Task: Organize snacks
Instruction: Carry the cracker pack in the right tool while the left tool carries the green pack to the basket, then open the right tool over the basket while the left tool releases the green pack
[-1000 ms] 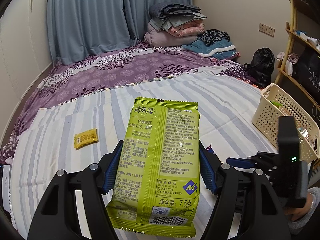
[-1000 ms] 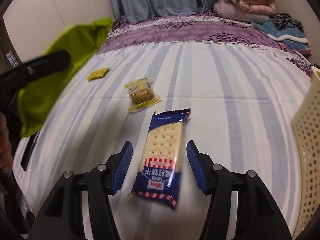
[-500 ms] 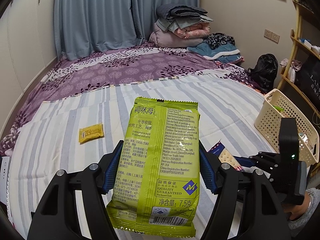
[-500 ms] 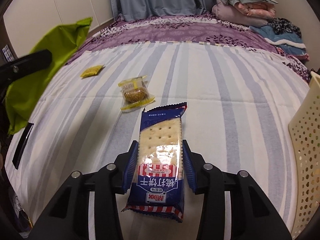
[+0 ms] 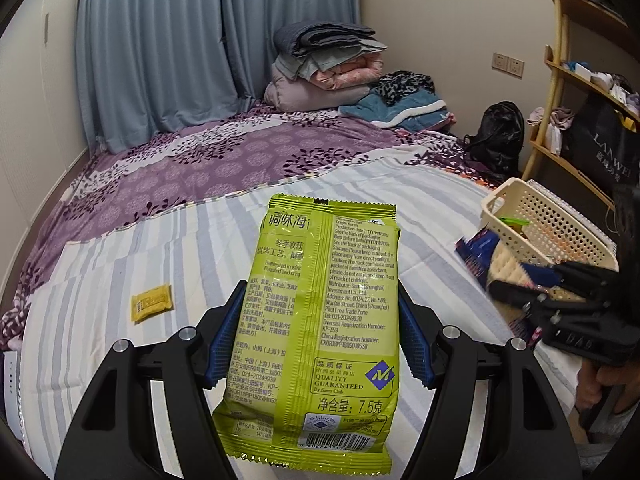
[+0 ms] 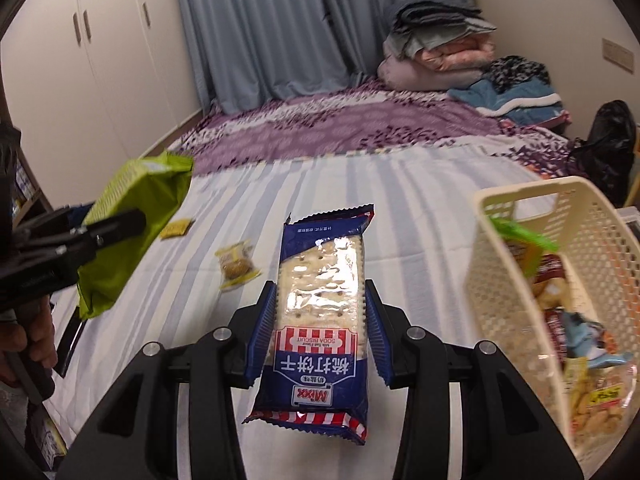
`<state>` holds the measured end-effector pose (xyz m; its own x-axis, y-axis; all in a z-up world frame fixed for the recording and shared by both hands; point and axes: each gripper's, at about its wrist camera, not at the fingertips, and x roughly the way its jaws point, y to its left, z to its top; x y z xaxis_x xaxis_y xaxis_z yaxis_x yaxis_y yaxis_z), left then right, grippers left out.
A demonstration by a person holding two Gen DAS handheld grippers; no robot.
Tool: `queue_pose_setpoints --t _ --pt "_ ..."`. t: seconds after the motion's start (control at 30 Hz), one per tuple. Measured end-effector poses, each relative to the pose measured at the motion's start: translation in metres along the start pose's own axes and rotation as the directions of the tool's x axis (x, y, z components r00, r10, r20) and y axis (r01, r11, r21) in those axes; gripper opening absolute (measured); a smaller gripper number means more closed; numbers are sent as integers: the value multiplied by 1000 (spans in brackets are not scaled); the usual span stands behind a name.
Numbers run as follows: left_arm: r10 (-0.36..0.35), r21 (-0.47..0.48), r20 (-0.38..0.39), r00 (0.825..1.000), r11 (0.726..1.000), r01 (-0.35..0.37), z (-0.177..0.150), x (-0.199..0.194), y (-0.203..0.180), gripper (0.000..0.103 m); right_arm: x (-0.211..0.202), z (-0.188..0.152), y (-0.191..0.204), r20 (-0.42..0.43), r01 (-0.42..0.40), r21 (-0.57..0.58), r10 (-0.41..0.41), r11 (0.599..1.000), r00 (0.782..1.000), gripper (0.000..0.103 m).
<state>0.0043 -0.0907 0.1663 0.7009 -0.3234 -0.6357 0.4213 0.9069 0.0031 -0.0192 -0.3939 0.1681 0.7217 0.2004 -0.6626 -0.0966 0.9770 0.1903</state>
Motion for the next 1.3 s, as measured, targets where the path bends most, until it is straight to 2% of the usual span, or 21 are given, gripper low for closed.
queue_pose_setpoints --t 0.27,0.6,0.63,0.67,0.73,1.1,1.3 --pt "-29 62 10 1000 998 28 11 -2 -31 70 -46 2 -63 71 92 89 -99 992 993 43" --pt "-61 120 6 998 991 60 22 1 -65 70 -66 -20 -135 44 205 223 -220 953 975 44" --pt "-65 125 5 998 990 63 23 2 -67 70 -66 -22 -142 37 208 244 -223 947 974 46" --pt "-68 130 5 998 989 67 24 3 -70 70 -68 -26 -149 35 208 258 -225 943 974 55" --pt "-75 142 5 997 987 74 27 4 -77 70 -69 -29 -156 38 221 276 -240 936 970 58" --pt "-133 219 -10 991 967 132 42 16 -126 70 -79 -47 -176 38 243 306 -267 921 963 58" --pt "-205 250 -28 978 946 206 52 27 -163 70 -90 -51 -181 59 268 301 -299 915 953 58"
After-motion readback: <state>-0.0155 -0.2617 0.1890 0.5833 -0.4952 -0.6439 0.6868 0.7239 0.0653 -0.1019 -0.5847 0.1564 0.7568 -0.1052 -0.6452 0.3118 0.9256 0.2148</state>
